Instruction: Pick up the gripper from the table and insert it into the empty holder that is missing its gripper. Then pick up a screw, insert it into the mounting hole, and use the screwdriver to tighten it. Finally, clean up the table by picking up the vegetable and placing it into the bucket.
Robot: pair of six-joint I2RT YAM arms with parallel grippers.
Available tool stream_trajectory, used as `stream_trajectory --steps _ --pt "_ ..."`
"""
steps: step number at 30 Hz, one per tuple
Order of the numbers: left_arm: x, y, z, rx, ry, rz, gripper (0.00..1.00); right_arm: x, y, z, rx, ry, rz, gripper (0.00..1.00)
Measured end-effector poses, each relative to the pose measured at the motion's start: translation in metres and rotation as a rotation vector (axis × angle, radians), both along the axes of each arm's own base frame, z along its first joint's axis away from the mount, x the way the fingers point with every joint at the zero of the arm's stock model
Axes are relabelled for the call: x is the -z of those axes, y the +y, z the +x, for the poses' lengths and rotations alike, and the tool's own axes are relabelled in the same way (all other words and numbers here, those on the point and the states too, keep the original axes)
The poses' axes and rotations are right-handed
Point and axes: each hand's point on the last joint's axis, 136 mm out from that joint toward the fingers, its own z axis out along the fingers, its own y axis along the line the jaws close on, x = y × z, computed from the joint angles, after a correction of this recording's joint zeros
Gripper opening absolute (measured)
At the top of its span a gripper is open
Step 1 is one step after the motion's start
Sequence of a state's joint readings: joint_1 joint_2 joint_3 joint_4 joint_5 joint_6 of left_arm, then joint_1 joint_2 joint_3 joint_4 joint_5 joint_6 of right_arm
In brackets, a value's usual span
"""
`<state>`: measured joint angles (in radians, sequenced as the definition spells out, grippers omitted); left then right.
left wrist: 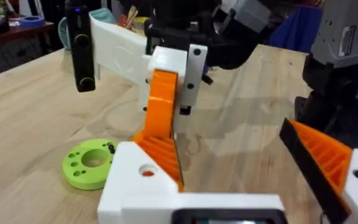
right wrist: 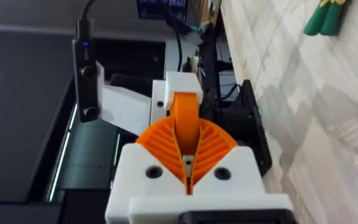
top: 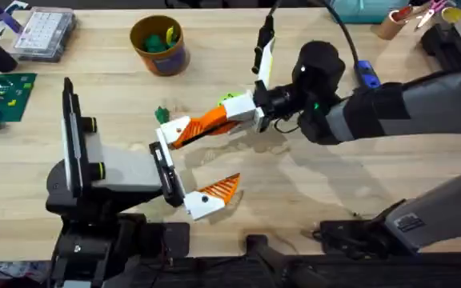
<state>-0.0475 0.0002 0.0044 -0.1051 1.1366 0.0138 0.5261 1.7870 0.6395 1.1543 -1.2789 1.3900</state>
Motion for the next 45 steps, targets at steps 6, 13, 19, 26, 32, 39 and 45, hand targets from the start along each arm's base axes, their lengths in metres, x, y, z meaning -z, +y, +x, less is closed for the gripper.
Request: stream_trajectory --steps 6,13,19,26,32,39,45 --pt "0.0 0.0 0.001 -0.008 0.005 -0.002 0.987 -0.001 0.0 0.002 0.046 -0.015 0.014 0.011" --pt "0.0 0.002 0.004 -0.026 0.003 -0.001 0.987 -0.001 0.004 0.003 0.068 -0.01 0.014 0.011" --pt "0.0 0.004 0.009 -0.057 0.002 0.001 0.987 -0.001 0.01 0.006 0.101 -0.009 0.013 0.011" --pt "0.0 0.006 0.012 -0.073 0.004 0.0 0.987 -0.001 0.012 0.008 0.12 -0.011 0.013 0.01" --pt "0.0 0.006 0.012 -0.078 0.004 0.0 0.986 -0.001 0.013 0.008 0.127 -0.008 0.012 0.02" --pt "0.0 0.009 0.017 -0.105 0.002 0.001 0.986 -0.001 0.018 0.011 0.159 -0.008 0.013 0.012" --pt "0.0 0.009 0.017 -0.109 0.003 0.001 0.987 -0.001 0.019 0.011 0.166 -0.007 0.012 0.1"
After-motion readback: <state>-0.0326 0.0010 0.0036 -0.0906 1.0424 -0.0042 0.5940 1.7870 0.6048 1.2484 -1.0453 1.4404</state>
